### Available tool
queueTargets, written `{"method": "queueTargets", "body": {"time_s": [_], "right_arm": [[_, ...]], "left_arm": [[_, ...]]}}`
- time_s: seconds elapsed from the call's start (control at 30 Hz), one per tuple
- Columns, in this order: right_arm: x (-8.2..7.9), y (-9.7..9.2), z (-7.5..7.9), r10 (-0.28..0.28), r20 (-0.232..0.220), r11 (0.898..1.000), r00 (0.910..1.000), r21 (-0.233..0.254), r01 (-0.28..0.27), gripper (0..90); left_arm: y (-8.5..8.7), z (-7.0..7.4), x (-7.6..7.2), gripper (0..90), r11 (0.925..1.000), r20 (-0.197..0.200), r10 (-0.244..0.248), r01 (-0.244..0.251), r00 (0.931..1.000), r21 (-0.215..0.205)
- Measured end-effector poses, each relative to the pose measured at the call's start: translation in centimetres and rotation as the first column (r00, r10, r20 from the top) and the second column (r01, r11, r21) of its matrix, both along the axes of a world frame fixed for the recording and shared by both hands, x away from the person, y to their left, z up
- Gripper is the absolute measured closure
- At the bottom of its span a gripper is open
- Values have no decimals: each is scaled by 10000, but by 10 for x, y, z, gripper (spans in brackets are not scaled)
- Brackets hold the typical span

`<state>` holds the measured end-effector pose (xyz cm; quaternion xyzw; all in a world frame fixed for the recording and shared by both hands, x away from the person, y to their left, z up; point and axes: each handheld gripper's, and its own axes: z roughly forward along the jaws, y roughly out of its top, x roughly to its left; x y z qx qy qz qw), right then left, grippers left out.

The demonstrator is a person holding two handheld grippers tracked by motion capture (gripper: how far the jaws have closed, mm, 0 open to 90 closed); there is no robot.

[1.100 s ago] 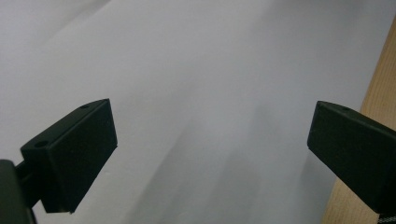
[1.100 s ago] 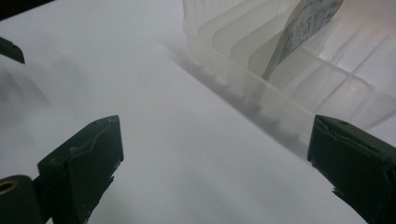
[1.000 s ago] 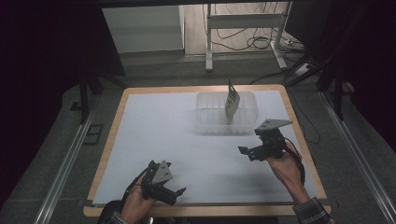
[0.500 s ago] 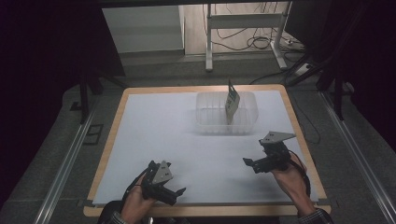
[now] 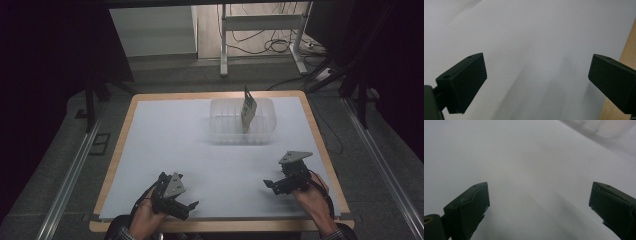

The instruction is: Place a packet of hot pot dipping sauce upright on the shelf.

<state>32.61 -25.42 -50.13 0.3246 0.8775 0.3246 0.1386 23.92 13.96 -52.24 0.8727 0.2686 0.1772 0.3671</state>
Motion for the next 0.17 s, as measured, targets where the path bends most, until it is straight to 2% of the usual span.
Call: {"method": "queueTargets", "body": {"time_s": [0.17], "right_arm": [[0, -1, 1, -101, -97, 9998, 9999, 161, 103, 32]], "left_arm": [[0, 0, 1, 16, 10000, 53, 26, -26, 10000, 21]]}}
